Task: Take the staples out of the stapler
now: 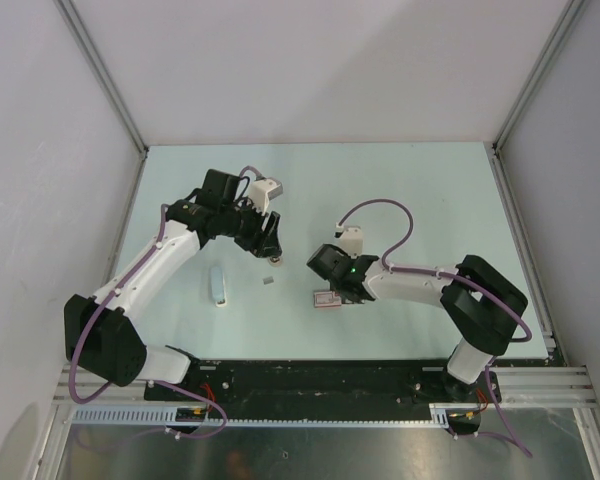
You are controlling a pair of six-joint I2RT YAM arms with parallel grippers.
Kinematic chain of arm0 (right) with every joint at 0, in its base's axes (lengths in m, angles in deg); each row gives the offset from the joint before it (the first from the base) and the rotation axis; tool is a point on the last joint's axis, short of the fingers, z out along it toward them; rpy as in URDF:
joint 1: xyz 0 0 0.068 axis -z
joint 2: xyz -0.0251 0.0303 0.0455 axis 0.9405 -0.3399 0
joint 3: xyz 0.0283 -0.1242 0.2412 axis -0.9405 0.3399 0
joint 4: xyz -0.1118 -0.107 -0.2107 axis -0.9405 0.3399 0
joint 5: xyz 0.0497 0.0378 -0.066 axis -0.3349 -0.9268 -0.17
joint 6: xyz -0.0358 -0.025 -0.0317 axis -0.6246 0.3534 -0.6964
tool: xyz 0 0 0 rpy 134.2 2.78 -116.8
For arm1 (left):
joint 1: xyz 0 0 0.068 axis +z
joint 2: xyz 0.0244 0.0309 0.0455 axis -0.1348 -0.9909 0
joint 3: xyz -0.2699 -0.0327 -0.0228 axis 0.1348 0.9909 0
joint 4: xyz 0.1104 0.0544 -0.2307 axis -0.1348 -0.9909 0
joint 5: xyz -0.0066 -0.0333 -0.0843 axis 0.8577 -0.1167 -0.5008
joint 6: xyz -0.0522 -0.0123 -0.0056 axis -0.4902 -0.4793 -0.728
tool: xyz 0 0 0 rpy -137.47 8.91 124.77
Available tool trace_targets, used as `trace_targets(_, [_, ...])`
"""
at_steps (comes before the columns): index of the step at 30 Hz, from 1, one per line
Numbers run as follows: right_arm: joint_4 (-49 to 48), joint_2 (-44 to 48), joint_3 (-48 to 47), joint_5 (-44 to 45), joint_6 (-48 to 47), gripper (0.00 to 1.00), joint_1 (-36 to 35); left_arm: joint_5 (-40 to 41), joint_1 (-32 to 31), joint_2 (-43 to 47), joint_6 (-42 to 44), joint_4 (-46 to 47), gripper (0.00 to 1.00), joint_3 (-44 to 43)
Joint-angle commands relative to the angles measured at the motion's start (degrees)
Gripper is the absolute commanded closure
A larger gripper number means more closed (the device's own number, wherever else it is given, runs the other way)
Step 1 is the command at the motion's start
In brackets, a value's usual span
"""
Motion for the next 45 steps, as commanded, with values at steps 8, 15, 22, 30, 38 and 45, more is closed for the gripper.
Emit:
trace_targets(8, [-0.35,2.18,2.07,0.61,1.14,0.84,-0.43,-1.10,-0.37,1.85,2.53,0.58,0.37,-0.23])
trace_targets(15, [-0.29,2.18,2.25,0.36,1.61,0.84,-1.03,-1.00,-0.35,2.01,2.79,0.62,0.37,0.20])
trace_targets(22, [0.20,2.54,2.44,0.36,2.66,0.85,-2.39,-0.80,-0.35,1.92,2.61,0.60,0.37,-0.11])
trace_targets(30, [0.30,3.03,2.93,0.28,3.58,0.85,-3.14,-0.55,-0.37,2.08,2.61,0.63,0.37,0.05])
trace_targets(38, [0.39,4.44,2.95,0.63,3.44,0.85,-3.18,-0.53,-0.40,2.23,2.63,0.58,0.37,0.05])
trace_targets(45, [-0.48,6.73,2.94,0.13,2.19,0.84,-1.26,0.00,-0.36,2.18,2.85,0.59,0.37,0.14])
